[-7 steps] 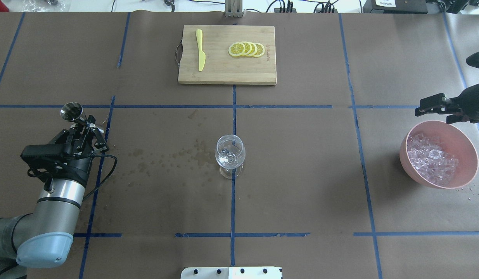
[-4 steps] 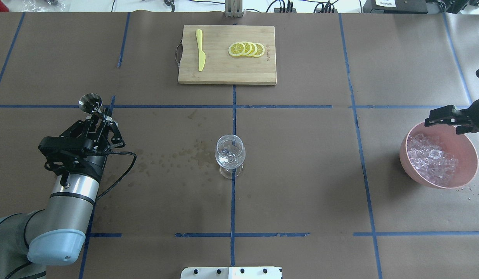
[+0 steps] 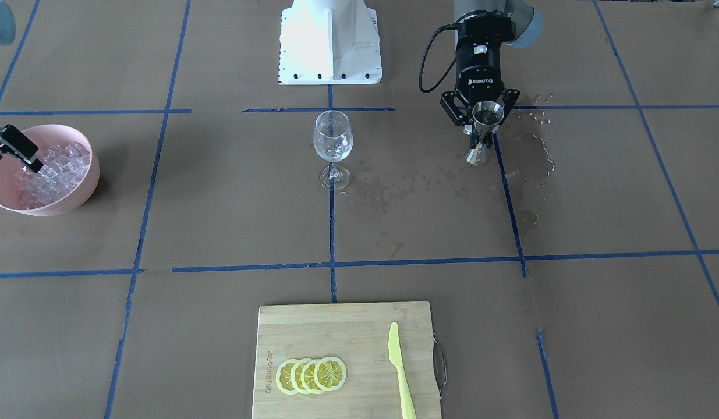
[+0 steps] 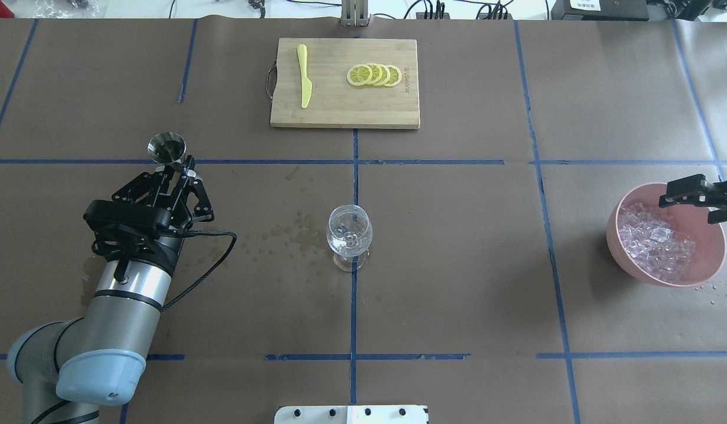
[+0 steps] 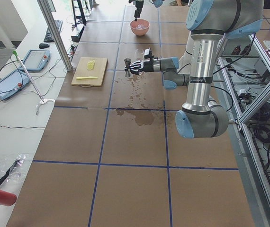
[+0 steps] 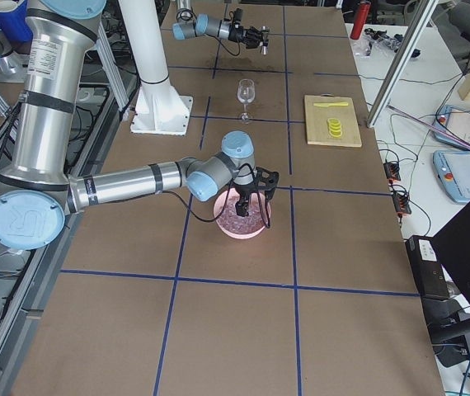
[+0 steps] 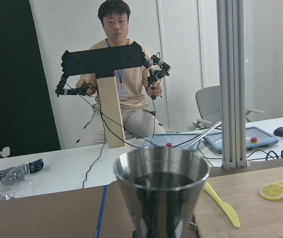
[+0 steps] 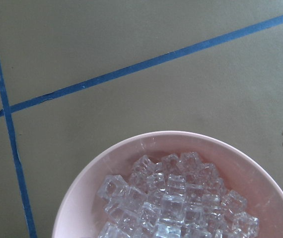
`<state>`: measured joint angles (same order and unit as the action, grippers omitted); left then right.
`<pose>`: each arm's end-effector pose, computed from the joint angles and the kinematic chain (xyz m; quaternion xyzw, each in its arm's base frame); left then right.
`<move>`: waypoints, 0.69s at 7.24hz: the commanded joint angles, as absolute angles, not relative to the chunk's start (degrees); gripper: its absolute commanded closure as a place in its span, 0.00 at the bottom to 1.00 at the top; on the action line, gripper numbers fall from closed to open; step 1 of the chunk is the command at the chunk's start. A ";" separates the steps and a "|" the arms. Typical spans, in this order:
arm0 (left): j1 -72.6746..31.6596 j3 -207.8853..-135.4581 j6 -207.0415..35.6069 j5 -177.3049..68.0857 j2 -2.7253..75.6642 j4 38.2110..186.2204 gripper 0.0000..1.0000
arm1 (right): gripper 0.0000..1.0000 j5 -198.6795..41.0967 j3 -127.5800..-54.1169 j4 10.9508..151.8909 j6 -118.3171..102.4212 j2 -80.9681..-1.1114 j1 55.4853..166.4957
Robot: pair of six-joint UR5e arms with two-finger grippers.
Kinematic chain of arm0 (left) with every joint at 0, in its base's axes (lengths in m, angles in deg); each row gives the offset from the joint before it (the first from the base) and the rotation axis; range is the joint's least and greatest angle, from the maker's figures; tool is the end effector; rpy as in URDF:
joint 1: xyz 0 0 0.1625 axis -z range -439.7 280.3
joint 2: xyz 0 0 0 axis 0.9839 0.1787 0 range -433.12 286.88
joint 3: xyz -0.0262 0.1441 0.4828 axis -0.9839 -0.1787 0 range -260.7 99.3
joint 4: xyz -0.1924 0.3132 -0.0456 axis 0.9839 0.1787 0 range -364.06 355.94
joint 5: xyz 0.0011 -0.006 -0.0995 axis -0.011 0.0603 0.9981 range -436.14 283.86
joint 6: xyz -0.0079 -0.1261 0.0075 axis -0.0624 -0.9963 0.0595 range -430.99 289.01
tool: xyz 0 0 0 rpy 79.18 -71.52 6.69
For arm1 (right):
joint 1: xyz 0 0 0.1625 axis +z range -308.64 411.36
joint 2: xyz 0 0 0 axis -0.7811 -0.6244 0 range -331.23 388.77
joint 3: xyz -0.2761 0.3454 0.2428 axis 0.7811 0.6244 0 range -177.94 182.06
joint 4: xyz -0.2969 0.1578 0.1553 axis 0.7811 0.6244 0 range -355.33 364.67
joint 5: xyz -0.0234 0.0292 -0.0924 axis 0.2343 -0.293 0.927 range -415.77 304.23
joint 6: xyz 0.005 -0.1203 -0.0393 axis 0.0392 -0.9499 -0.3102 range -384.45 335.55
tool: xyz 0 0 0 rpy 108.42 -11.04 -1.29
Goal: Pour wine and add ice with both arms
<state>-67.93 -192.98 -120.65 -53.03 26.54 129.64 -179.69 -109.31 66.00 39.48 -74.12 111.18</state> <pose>0.3903 -0.3365 0.3928 0.6158 0.2685 -0.1649 0.7221 -0.1328 -0.3533 0.6269 0.0052 -0.4115 0.1743 0.8946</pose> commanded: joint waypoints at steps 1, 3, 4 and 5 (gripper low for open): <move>-68.54 -192.68 -117.05 -52.94 31.35 129.53 1.00 | 0.00 -179.70 -110.18 66.02 40.94 -75.38 110.60; -71.08 -192.06 -112.32 -52.76 34.44 129.62 1.00 | 0.00 -179.70 -110.35 65.93 41.29 -75.56 110.16; -72.48 -191.71 -110.73 -52.76 36.02 129.27 1.00 | 0.00 -179.70 -110.35 66.02 41.29 -75.56 110.07; -73.71 -190.84 -110.37 -52.76 36.47 129.09 1.00 | 0.00 -179.70 -110.44 66.02 41.38 -75.56 109.90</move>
<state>-72.09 -191.69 -111.52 -52.78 35.35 129.35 -179.70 -110.37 65.99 41.28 -75.53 110.09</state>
